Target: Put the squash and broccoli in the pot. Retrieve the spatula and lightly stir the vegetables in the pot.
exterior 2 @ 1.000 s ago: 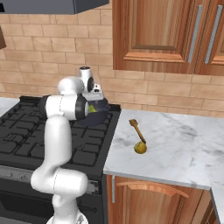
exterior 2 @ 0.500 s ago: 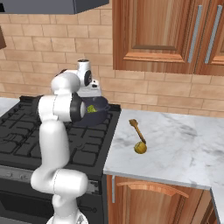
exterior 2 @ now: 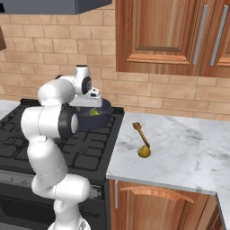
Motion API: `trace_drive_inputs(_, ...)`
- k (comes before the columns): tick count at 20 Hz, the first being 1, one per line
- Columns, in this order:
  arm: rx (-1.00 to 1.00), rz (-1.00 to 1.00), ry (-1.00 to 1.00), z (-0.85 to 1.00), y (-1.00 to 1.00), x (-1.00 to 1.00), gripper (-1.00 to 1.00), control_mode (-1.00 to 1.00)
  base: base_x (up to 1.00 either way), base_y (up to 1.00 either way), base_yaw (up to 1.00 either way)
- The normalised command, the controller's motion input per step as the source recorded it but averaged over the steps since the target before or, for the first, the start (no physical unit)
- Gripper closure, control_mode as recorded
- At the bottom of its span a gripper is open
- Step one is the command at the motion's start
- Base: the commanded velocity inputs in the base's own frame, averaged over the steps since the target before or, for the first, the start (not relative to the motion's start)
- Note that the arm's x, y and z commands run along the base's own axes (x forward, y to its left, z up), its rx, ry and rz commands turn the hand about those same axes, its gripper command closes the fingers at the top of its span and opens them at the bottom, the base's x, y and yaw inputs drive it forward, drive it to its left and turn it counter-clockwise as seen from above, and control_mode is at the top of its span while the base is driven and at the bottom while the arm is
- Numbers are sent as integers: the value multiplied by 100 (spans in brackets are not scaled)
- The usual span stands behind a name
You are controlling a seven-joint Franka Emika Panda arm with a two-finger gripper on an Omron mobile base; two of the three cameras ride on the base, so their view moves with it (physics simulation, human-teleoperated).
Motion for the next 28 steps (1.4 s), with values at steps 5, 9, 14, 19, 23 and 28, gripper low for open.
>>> trace_drive_inputs(5,0,-21,0,0,-12,-99,-100,-100,0,0,0)
trace_drive_inputs(9,0,-25,0,0,-36,-90,-100,-100,0,0,0)
trace_drive_inputs(14,0,-23,0,0,-56,-86,-100,-100,0,0,0)
trace_drive_inputs(19,-3,-34,4,-2,-65,-57,-100,-100,0,0,0)
trace_drive_inputs(23,-2,-33,23,0,-77,-32,-100,-100,0,0,0)
trace_drive_inputs(28,-9,-25,17,0,-81,-25,-100,-100,0,0,0)
